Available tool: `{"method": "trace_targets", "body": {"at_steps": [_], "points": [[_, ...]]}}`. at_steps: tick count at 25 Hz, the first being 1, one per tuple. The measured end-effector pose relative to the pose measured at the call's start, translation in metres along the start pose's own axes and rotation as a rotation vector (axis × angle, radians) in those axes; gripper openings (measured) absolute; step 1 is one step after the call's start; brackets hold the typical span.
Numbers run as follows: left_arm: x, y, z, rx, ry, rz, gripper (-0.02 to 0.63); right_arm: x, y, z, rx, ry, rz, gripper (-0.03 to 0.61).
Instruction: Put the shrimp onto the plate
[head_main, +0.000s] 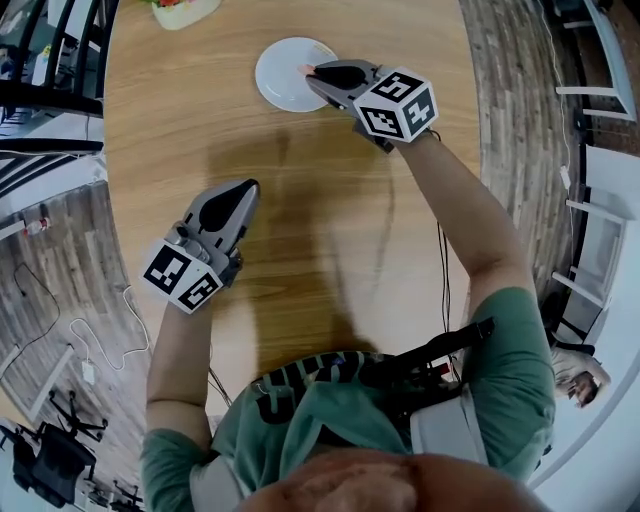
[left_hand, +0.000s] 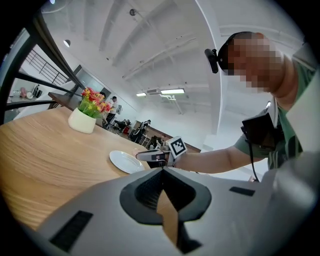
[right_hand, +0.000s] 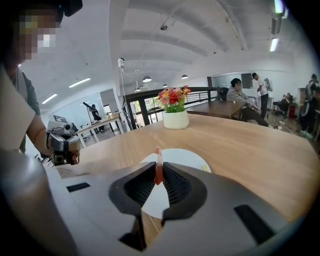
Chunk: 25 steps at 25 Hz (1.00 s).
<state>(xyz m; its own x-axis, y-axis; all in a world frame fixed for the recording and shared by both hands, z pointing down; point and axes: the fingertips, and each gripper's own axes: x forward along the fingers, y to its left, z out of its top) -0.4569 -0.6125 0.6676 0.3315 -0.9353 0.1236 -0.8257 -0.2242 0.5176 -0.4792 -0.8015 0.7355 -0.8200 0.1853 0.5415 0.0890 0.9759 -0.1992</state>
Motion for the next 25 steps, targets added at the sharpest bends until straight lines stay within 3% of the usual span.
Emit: {"method": "trace_targets", "body": {"at_steps": [9, 25], "points": [[0.007, 0.005, 0.001, 0.045, 0.001, 0.009, -0.006, 0.017, -0.016, 0.005, -0.097, 0.057, -0.031, 0.049], [0.017, 0.007, 0.005, 0.078, -0.005, 0.003, -0.005, 0.022, -0.025, -0.001, -0.155, 0.073, -0.078, 0.049]]}}
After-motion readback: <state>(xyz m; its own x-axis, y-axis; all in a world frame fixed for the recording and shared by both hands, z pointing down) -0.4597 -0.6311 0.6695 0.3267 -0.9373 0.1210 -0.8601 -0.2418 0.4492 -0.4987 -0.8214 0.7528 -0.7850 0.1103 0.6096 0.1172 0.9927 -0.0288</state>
